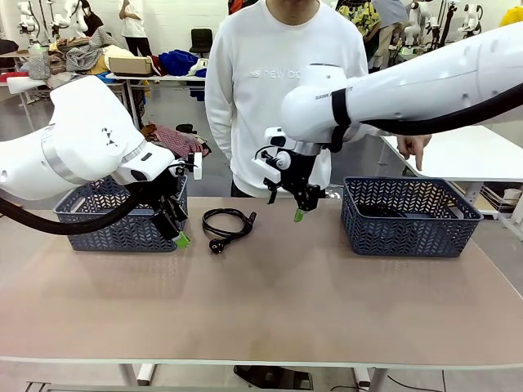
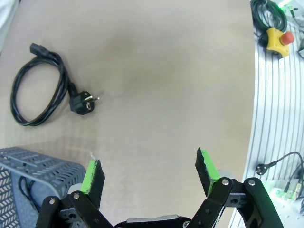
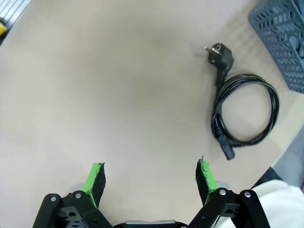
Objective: Organize the cables according to human instructions.
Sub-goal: Pick up a bundle of cables and place it in the basket indicated by the human.
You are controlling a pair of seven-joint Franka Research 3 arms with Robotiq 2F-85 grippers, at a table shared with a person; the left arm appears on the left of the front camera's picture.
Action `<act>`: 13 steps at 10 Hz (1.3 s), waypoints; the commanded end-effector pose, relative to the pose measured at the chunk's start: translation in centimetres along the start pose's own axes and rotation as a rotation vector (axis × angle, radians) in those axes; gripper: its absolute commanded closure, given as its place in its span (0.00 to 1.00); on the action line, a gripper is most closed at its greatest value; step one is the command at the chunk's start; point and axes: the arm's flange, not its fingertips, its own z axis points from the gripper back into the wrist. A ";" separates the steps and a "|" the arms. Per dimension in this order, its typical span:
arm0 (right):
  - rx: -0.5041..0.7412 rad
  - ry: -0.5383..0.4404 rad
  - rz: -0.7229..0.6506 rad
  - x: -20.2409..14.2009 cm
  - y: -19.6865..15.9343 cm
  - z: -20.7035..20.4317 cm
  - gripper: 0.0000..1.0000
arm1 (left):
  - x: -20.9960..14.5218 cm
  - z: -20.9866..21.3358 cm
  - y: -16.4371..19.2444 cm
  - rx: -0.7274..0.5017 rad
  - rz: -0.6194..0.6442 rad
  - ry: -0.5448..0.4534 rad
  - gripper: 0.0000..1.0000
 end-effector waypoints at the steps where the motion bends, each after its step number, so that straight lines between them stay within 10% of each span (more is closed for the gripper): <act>1: -0.012 0.028 0.090 0.2 -2.6 -1.1 0.00 | -0.2 0.1 0.0 0.006 0.013 -0.010 0.00; 13: 0.073 0.044 0.163 2.5 -8.6 -6.4 0.00 | -0.2 0.1 0.0 0.006 0.013 -0.010 0.00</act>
